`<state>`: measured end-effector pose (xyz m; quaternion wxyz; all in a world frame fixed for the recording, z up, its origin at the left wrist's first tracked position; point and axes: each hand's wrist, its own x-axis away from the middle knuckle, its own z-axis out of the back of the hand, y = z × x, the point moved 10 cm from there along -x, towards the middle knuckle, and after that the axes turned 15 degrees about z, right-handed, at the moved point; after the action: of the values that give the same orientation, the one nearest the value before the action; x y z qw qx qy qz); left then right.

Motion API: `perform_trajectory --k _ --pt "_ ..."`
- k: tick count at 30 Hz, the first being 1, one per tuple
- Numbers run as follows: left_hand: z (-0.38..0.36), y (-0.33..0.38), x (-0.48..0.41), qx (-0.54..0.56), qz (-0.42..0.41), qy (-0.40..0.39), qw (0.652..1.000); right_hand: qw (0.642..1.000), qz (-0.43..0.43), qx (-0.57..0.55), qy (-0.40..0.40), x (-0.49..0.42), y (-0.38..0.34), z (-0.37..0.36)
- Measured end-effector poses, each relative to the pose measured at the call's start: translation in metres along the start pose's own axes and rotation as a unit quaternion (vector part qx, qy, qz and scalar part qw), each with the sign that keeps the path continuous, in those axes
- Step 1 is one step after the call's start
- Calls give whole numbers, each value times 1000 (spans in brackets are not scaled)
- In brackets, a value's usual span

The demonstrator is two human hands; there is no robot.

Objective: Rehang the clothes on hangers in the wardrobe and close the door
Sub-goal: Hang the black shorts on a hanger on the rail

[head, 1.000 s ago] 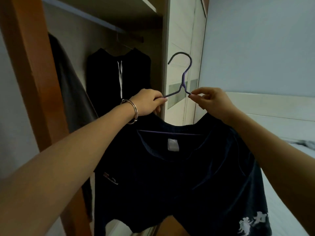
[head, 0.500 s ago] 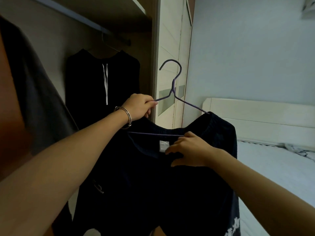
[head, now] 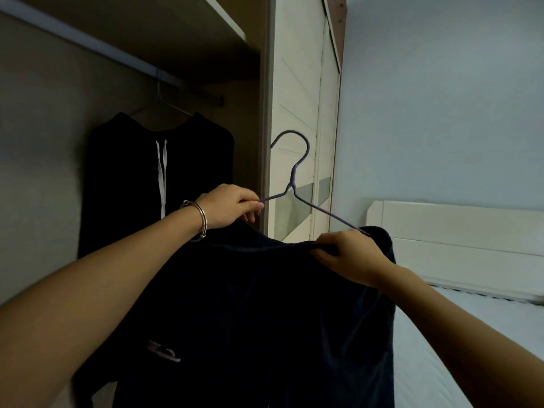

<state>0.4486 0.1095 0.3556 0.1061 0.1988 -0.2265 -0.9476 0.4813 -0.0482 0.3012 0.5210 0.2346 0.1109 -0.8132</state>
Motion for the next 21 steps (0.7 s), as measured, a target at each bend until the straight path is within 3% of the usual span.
perform_trajectory --k 6,8,9,11,13,14,17,21 --pt "-11 -4 -54 -7 3 4 1000 980 4 -31 -195 -42 49 -53" --pt "-7 -16 -69 7 10 11 1000 977 22 -64 -203 -54 50 -60" --pt "-5 -22 -75 15 13 11 1000 982 26 -99 -161 -64 49 -54" --pt "0 -31 -83 25 15 12 1000 989 24 -141 31 -86 51 -14" --pt "7 -37 -86 32 13 17 999 968 14 -152 200 -100 58 23" --pt "9 -41 -87 35 14 20 999 963 -4 -178 202 -111 61 23" --pt "17 -50 -91 40 16 33 999 948 -22 -307 85 -151 49 -12" --pt "27 -72 -91 82 31 26 996 929 16 -342 143 -186 29 -12"
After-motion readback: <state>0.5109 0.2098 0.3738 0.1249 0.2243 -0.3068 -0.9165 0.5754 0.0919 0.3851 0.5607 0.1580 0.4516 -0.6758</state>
